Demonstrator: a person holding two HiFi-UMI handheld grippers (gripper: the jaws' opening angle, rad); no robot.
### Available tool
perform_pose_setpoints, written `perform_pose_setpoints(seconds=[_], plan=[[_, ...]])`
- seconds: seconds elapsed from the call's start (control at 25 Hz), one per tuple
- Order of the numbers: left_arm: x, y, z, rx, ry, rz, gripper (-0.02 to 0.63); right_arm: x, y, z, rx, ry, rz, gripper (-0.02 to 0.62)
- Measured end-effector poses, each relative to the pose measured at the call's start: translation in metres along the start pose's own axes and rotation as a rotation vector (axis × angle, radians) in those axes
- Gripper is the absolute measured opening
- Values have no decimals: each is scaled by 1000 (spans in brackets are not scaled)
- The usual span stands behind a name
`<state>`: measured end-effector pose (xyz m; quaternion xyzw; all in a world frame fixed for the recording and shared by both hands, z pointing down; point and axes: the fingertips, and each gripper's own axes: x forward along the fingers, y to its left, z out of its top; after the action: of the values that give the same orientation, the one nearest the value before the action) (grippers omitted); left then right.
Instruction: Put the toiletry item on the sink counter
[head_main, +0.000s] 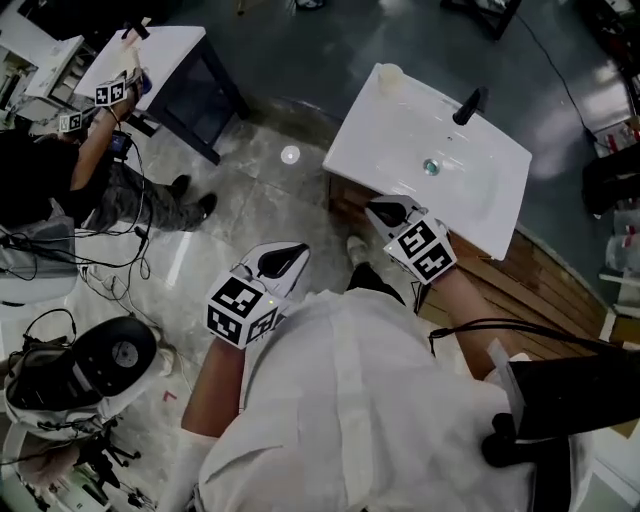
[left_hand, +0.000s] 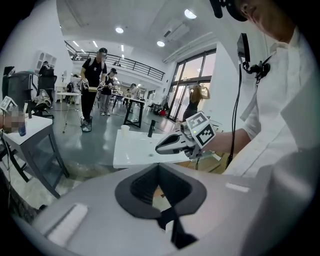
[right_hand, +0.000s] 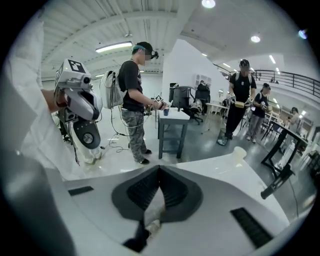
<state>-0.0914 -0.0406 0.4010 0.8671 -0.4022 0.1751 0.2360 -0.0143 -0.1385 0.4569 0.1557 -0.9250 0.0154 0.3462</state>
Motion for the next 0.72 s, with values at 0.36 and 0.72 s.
perform_pose_setpoints(seconds=[0.36,0.72], plan=[[-25,-37,-29,39,-7,-70,6,-28,86,3,32,-56,18,5],[-41,-75,-46,50,-16,-99,6,-52,133,2,-21,-62,19,5]])
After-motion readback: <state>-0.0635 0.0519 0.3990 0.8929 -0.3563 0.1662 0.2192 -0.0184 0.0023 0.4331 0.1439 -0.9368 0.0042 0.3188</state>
